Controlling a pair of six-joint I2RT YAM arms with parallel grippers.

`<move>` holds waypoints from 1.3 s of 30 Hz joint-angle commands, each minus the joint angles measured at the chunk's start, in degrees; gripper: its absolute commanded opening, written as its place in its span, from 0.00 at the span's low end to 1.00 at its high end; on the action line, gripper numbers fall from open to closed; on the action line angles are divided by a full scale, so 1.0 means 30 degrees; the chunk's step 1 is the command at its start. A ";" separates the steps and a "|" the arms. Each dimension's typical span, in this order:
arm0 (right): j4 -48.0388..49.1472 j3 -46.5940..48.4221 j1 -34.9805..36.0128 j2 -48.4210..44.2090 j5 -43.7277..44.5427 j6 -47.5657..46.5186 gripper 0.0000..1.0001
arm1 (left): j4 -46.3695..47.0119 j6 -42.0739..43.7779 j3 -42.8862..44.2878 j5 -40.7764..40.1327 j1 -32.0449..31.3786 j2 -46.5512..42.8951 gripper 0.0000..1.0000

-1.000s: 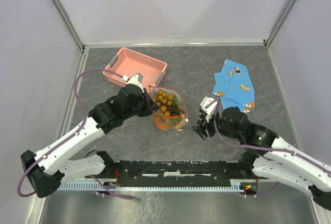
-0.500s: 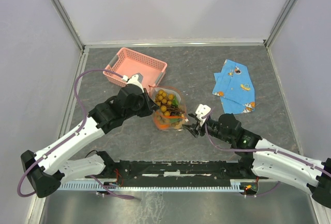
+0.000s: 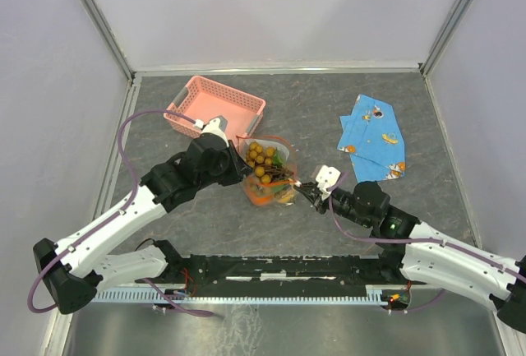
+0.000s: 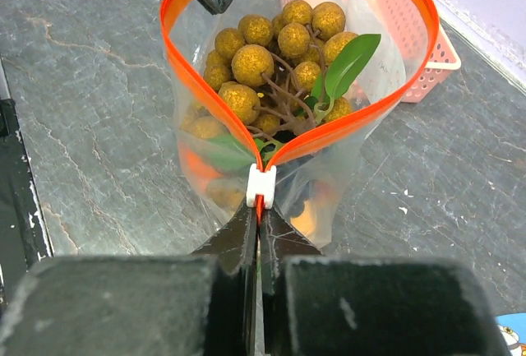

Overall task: Place the food in the zip-top bag and seal the zipper
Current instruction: Zip the zipper food storage bag at the center of the board.

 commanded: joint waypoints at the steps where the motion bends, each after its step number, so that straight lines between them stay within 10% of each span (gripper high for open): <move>1: -0.0543 0.1248 -0.0077 -0.0322 -0.0098 -0.0480 0.02 | 0.0524 0.1352 0.1679 -0.0613 0.0027 -0.0129 0.16; 9: -0.2861 0.2603 -0.0077 -0.0994 0.0128 -0.1769 0.02 | 0.0651 0.8766 0.3938 0.0333 0.0013 -0.0309 0.52; 18: -0.4255 0.3633 -0.0076 -0.0888 0.0253 -0.3123 0.02 | 0.4828 1.6765 0.3805 0.8052 0.0021 0.0640 0.74; 39: -0.4685 0.4533 -0.0119 -0.0255 0.0572 -0.3254 0.02 | 0.5598 2.9592 0.3343 1.8205 -0.0305 0.3666 0.61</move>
